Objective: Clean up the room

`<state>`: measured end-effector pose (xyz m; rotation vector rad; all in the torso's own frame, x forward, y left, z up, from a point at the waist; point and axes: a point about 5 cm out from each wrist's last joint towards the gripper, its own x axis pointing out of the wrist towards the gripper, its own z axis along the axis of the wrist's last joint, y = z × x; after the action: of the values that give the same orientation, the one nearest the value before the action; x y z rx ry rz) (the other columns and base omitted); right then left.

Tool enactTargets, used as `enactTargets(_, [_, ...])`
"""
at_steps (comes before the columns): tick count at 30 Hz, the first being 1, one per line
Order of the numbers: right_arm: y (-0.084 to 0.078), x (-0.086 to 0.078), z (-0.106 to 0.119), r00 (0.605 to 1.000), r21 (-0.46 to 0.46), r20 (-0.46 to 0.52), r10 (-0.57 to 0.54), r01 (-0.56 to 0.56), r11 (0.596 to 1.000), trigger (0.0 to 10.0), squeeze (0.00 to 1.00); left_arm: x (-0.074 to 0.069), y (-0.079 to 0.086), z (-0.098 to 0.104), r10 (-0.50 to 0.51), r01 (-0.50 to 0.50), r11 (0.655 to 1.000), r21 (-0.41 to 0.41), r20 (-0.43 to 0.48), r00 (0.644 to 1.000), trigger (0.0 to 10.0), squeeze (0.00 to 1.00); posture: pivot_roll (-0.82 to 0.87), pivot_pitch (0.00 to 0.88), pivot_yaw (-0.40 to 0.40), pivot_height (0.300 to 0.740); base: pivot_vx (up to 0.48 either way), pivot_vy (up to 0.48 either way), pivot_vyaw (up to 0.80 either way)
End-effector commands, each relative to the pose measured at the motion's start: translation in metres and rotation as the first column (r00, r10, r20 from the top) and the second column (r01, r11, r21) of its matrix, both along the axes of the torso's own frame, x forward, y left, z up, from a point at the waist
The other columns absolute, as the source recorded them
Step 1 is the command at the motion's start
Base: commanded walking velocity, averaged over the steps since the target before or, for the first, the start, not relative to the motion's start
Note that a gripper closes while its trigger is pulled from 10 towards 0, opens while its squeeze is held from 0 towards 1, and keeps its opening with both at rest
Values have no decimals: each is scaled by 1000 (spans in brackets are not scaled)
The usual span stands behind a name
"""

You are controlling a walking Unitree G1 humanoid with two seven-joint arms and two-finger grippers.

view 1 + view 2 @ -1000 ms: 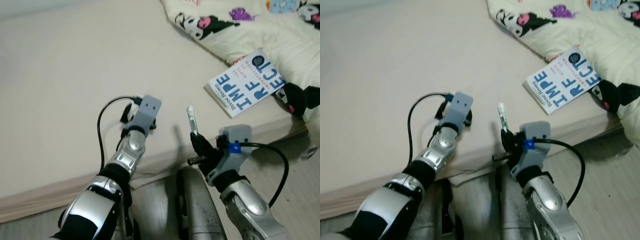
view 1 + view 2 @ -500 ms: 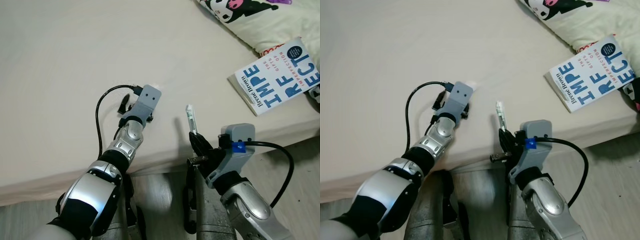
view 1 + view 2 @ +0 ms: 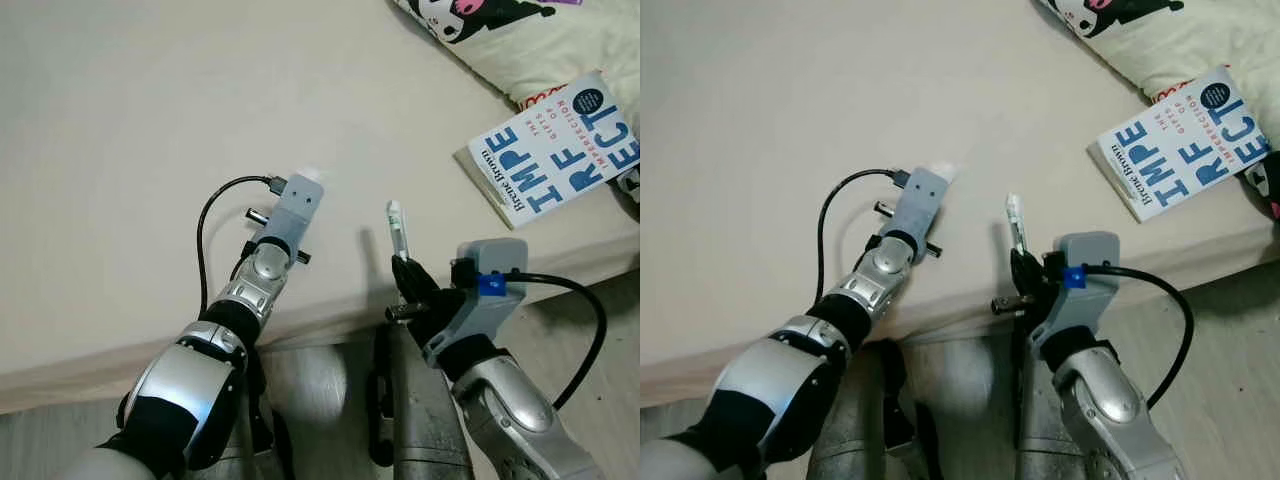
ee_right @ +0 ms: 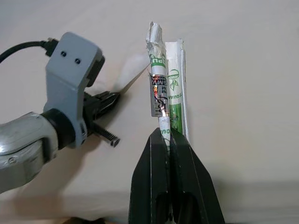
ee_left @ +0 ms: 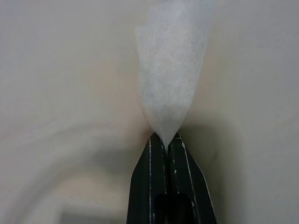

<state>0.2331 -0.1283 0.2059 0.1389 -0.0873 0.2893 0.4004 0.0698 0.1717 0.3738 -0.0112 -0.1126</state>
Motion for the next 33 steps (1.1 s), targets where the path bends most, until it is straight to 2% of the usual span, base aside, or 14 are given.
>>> enactTargets(1, [0, 1, -6, 1000, 4, -30, 4, -3, 1000, 0, 0, -7, 15, -30, 44, -43, 999, 9, -122, 992, 0, 0, -146, 558, 125, 560, 0, 0, 0])
enactTargets(5, [2, 9, -3, 1000, 20, -16, 9, -9, 1000, 0, 0, -1, 40, -24, 110, -135, 976, -171, -145, 983, 0, 0, -146, 497, 133, 560, 0, 0, 0])
enactTargets(7, [2, 9, -3, 1000, 20, -16, 9, -9, 1000, 0, 0, -1, 40, -24, 110, -135, 976, -171, -145, 983, 0, 0, -146, 497, 133, 560, 0, 0, 0])
enactTargets(8, [1, 11, 0, 1000, 34, -2, 15, -15, 999, 0, 0, 1, 48, -19, 108, -145, 953, -266, -150, 983, 0, 0, -143, 487, 133, 560, 0, 0, 0])
enactTargets(9, [0, 18, 0, 1000, 44, 6, 18, -18, 999, 0, 0, 4, 58, -9, 21, -73, 901, -428, -125, 992, 2196, 0, -116, 418, 128, 565, 0, 0, 0])
enactTargets(11, [0, 18, 0, 1000, 44, 6, 18, -18, 999, 0, 0, 4, 58, -9, 21, -73, 901, -428, -125, 992, 2196, 0, -116, 418, 128, 565, 0, 0, 0])
enactTargets(12, [-2, 28, 2, 999, 44, 22, 24, -25, 999, 0, 0, 6, 75, 4, -64, 10, 828, -561, -77, 995, 10000, 0, -88, 367, 118, 570, 0, 0, 0])
enactTargets(14, [-2, 28, 2, 999, 44, 22, 24, -25, 999, 0, 0, 6, 75, 4, -64, 10, 828, -561, -77, 995, 10000, 0, -88, 367, 118, 570, 0, 0, 0])
enactTargets(15, [-3, 39, 6, 998, 44, 47, 31, -33, 998, 0, 0, 3, 101, 17, -121, 95, 794, -601, -4, 993, 10000, 0, -61, 320, 102, 575, -296, 0, 0])
enactTargets(16, [-3, 49, 10, 996, 40, 73, 42, -45, 998, 0, 0, -5, 123, 25, -160, 148, 795, -589, 32, 987, 10000, 0, -40, 281, 92, 580, -480, 0, 0])
enactTargets(17, [-3, 49, 10, 996, 40, 73, 42, -45, 998, 0, 0, -5, 123, 25, -160, 148, 795, -589, 32, 987, 10000, 0, -40, 281, 92, 580, -480, 0, 0])
enactTargets(18, [-1, 65, 15, 992, 28, 108, 62, -66, 997, 0, 0, -25, 147, 30, -157, 177, 815, -552, 85, 984, 10000, 0, -18, 205, 72, 590, -480, 0, 0])
enactTargets(24, [1, 80, 22, 985, 12, 145, 91, -94, 995, 0, 0, -50, 151, 20, -132, 188, 783, -593, 137, 982, 10000, 0, -4, 114, 39, 610, -80, 0, 0])
enactTargets(33, [-2, 102, 28, 976, -8, 183, 122, -123, 992, 0, 0, -64, 135, -6, -190, 201, 756, -623, 85, 978, 10000, 0, 6, 42, -1, 645, 0, 0, 0])
